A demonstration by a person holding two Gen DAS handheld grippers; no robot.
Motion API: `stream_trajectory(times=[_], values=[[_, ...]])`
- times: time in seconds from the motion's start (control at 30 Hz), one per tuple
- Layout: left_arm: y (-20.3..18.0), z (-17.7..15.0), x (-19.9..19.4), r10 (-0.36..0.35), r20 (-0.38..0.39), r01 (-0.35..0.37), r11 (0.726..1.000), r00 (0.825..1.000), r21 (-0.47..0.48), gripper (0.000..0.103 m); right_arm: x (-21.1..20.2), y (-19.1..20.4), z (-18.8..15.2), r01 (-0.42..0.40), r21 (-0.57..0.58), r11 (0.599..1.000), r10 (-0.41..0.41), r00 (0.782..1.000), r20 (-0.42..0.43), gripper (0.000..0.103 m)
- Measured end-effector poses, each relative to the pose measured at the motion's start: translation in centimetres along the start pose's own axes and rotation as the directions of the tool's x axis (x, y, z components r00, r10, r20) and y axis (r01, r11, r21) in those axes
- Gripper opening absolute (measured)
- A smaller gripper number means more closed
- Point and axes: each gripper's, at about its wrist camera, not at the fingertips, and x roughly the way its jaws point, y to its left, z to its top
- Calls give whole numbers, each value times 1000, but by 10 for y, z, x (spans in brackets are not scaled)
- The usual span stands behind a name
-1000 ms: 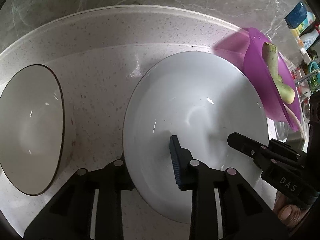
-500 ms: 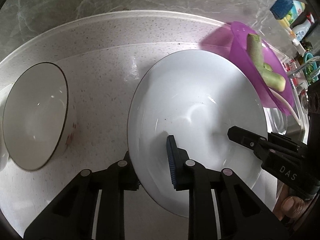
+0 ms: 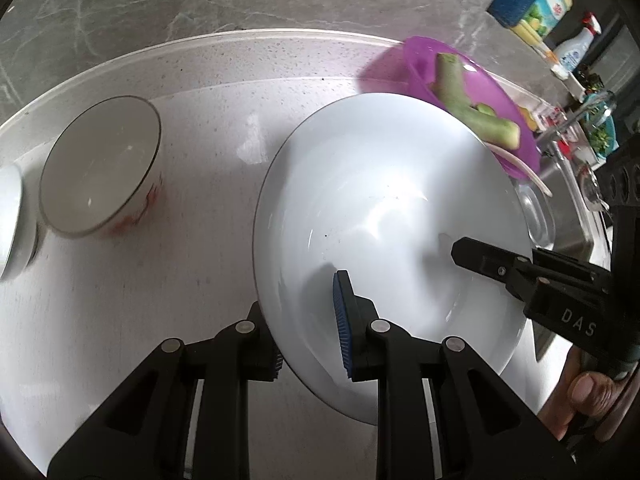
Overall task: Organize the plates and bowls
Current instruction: 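Lift the large white bowl, carry it onto the plate stack, open both tools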
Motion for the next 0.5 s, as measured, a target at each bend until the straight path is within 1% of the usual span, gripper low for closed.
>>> stream_trajectory(times=[0.13, 0.23, 0.37, 0.5], values=[[-7, -31, -10, -20, -15, 20, 1000, 1000, 2, 19, -12, 5, -19, -1, -13, 1000, 1, 1000, -8, 18], [-15, -61, -14, -38, -38, 38, 999, 999, 5, 19, -19, 5, -38, -1, -15, 1000, 1, 1000, -21, 18], [-28, -94, -13, -50, -73, 51, 998, 996, 20, 19, -28, -4, -69, 1, -1, 1000, -1, 999, -53, 18], [-41, -124, -7, -53, -118, 58, 997, 992, 46, 19, -28, -14, -94, 13, 22, 1000, -11, 996, -94, 18]])
